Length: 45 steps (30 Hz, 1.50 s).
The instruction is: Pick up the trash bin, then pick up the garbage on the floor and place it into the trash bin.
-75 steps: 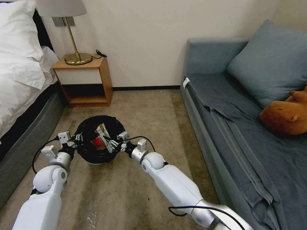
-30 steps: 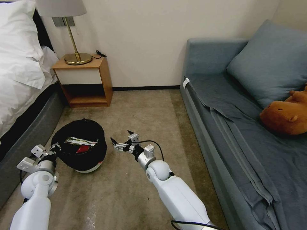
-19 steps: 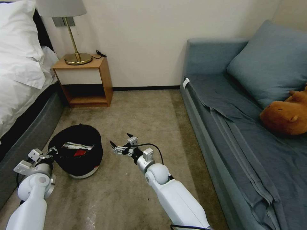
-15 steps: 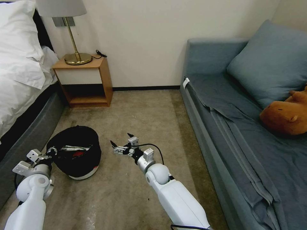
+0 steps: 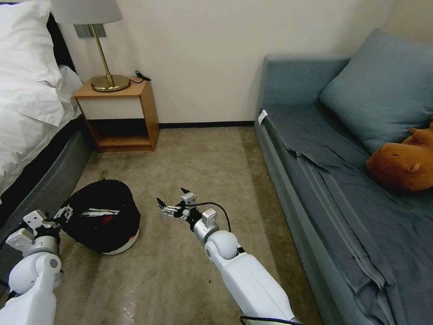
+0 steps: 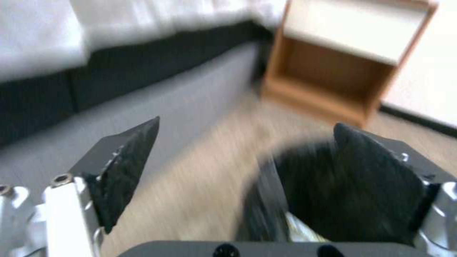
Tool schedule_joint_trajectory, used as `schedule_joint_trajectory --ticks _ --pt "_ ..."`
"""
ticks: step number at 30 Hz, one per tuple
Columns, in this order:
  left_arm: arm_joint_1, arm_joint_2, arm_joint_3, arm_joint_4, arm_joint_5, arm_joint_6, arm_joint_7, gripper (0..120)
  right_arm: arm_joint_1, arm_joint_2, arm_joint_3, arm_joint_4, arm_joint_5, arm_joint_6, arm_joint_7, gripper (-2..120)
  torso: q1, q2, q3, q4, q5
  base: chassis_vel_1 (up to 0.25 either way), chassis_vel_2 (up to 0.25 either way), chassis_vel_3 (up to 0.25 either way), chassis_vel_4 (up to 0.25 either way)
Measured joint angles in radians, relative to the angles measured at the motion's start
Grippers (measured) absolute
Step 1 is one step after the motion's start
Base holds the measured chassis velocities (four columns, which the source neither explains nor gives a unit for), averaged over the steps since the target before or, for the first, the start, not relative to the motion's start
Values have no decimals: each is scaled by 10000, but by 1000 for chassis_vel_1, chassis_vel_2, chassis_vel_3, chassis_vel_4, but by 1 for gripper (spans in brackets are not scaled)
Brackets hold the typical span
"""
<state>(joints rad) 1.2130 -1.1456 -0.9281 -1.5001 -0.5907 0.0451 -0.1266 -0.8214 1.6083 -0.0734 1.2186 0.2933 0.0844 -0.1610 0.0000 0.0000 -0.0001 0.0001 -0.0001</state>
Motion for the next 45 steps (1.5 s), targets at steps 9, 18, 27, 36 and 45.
schedule_joint_trajectory --ticks 9,18,27,36,45 --pt "145 124 417 -621 2321 -898 865 100 207 0 722 -484 -111 -155 962 100 0 0 0 -2 2 0 0 0 0" --pt "-329 -333 1539 -475 3709 -659 1213 100 661 -39 1824 -1235 206 -400 1300 100 0 0 0 -1 2 0 0 0 0" --pt "-799 -1026 2561 -43 4068 -621 1233 100 980 -102 2322 -1858 71 -328 1244 100 0 0 1 -2 3 0 0 0 0" --pt "-976 -1262 2933 69 4240 -573 1292 100 1091 -6 2393 -1935 -199 -275 1311 100 0 0 1 0 3 0 0 0 0" --pt "-973 -1257 2922 69 4234 -561 1292 100 1091 -3 2383 -1925 -203 -270 1316 100 0 0 1 0 1 0 0 0 0"
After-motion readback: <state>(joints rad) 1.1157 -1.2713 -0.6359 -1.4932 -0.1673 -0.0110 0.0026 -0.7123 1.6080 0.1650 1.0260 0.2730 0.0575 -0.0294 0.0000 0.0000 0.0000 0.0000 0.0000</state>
